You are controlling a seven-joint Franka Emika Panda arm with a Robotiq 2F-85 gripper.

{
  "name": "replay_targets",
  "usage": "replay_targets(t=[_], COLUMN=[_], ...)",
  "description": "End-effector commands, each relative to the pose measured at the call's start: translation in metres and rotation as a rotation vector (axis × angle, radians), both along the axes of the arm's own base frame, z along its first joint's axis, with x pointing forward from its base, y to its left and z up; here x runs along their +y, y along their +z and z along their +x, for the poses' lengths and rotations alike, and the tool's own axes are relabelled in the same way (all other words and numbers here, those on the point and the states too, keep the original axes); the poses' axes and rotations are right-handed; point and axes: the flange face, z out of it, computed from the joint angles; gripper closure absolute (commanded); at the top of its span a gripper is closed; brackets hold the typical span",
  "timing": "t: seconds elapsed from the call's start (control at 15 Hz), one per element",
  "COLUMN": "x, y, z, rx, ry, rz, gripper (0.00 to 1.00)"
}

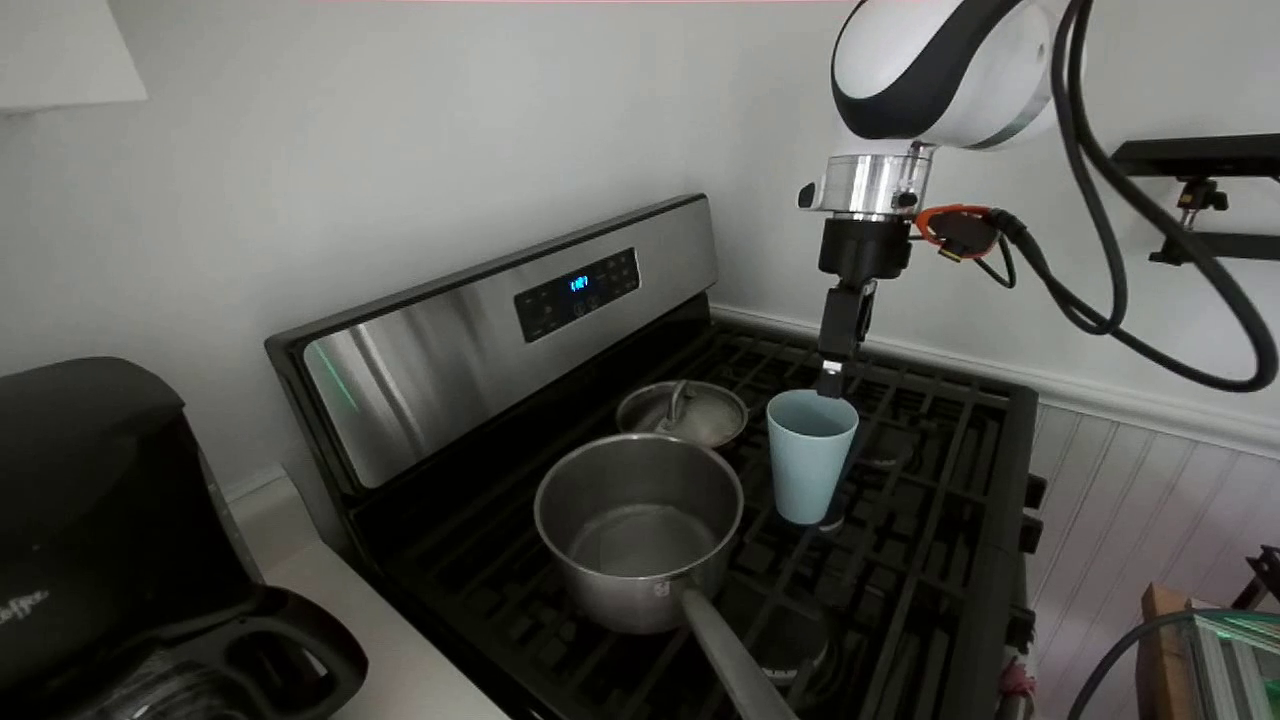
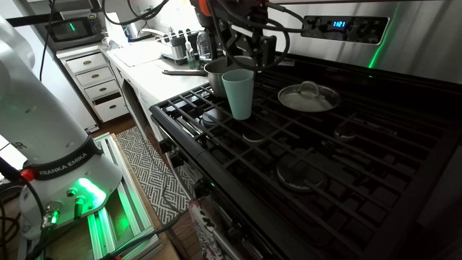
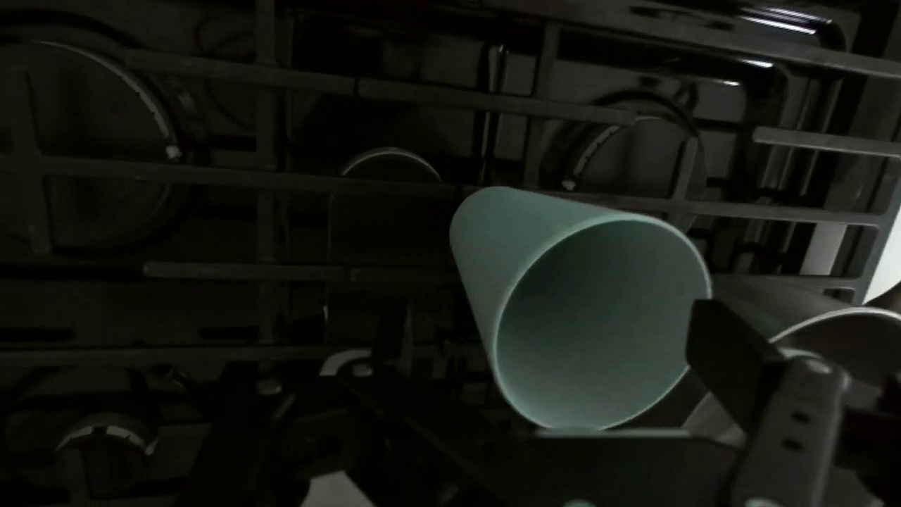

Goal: Pour the water in the cup in the pot, lift the lid and cover the pot

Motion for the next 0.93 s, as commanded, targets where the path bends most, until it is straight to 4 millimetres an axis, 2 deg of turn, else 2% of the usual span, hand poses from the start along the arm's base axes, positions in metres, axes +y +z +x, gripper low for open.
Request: replay_targets(t=[0.0, 0.27, 0.33, 0.47, 0.87], x=[-0.016, -0.02, -0.021, -0.021, -0.018], y=[-0.002, -0.019, -0.023, -0.031, -0.046], z=[0.016, 0.024, 0.026, 0.029, 0.039], rx=[-0.008, 0.037, 0.042, 0.043, 0.045], ry=[-0.009, 0.031, 0.036, 0.051, 0.093], rz=[-0.022, -0.029, -0.029, -0.025, -0.009], gripper=[0.0, 0.0, 0.03, 0.26, 0.67])
